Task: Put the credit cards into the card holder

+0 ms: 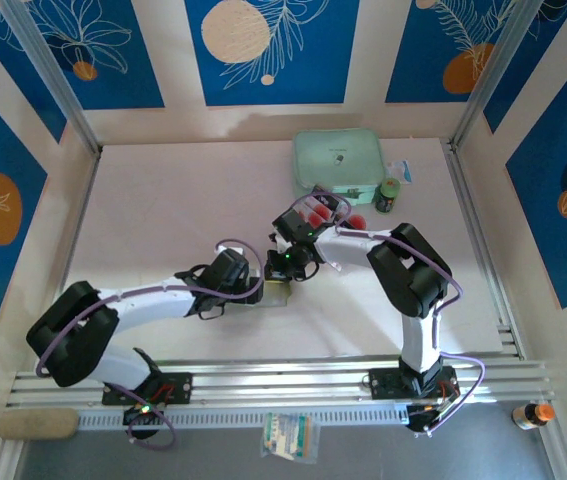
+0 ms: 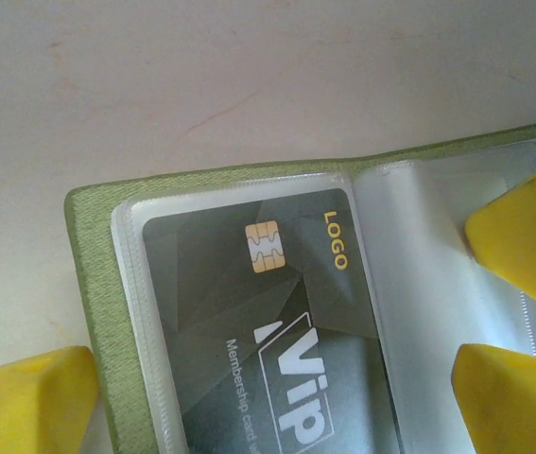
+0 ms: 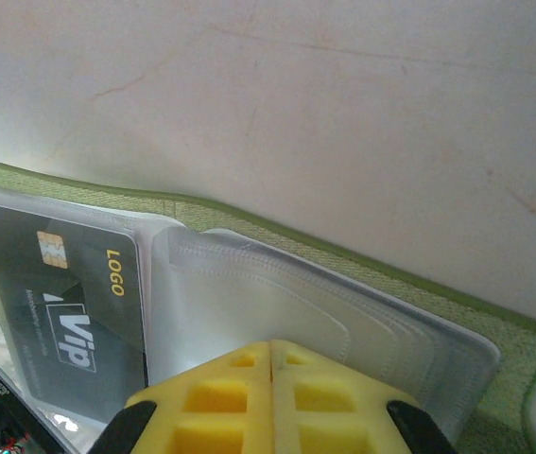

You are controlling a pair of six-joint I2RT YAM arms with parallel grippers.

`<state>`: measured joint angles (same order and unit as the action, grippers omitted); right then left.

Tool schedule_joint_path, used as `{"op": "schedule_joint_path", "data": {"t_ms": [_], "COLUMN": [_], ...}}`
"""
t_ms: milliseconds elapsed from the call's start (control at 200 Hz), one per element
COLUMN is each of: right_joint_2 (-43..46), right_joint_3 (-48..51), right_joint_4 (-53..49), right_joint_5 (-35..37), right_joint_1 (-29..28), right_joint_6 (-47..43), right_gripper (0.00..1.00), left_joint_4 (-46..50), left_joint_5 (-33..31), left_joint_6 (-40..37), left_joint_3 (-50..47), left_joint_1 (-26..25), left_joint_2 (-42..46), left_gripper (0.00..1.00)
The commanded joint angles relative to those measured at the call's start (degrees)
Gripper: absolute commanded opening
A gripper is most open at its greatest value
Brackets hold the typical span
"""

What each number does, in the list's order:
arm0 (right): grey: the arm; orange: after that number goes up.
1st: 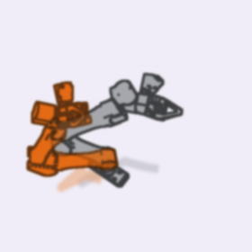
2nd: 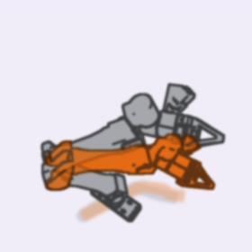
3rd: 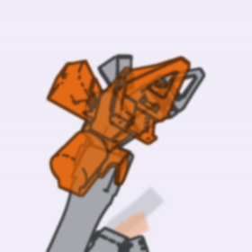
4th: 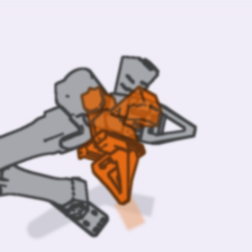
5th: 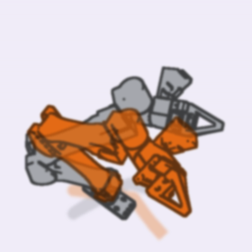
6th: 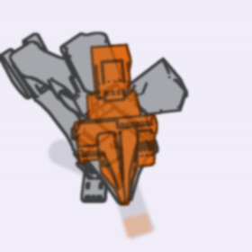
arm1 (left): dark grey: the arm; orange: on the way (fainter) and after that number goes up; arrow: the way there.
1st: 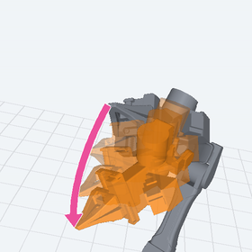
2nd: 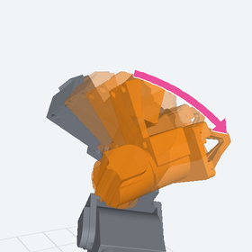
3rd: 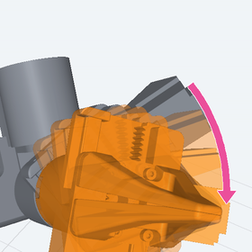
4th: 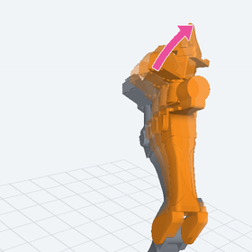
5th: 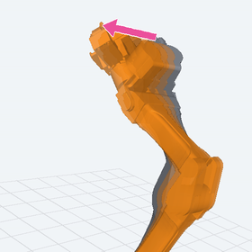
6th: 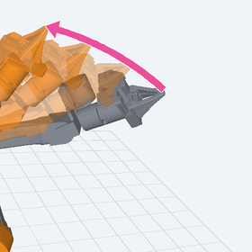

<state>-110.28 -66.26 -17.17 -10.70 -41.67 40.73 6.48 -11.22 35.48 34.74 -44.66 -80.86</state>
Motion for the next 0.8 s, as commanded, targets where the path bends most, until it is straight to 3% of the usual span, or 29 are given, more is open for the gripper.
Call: {"op": "schedule_joint_path", "data": {"t_ms": [0,260,360,520,795], "right_joint_2": [-1.29,1.36,3.49,4.99,3.76], "right_joint_3": [0.34,0.64,1.84,3.48,3.59], "right_joint_4": [-0.45,-0.76,-0.46,0.67,1.83], "right_joint_5": [-1.8,-1.72,-0.96,-0.33,-0.82], "right_joint_1": [-0.43,0.6,1.37,1.86,1.42], "right_joint_6": [0.75,0.67,1.32,2.59,3.83], "right_gripper": [0.05,0.06,0.13,0.32,0.37], "left_joint_4": [-0.83,-1.66,-2.16,-2.35,-2.61], "left_joint_5": [-1.25,-0.91,-0.73,-0.95,-1.25], "left_joint_6": [-0.56,-0.22,-0.07,0.24,0.76], "left_joint_3": [-1.13,-2.2,-2.43,-2.64,-3.24], "left_joint_1": [-0.5,-0.49,-0.51,-0.45,-0.47], "left_joint_2": [-0.62,-0.44,-0.18,0.23,0.77], "left_gripper": [0.95,0.89,0.89,0.89,0.87]}}
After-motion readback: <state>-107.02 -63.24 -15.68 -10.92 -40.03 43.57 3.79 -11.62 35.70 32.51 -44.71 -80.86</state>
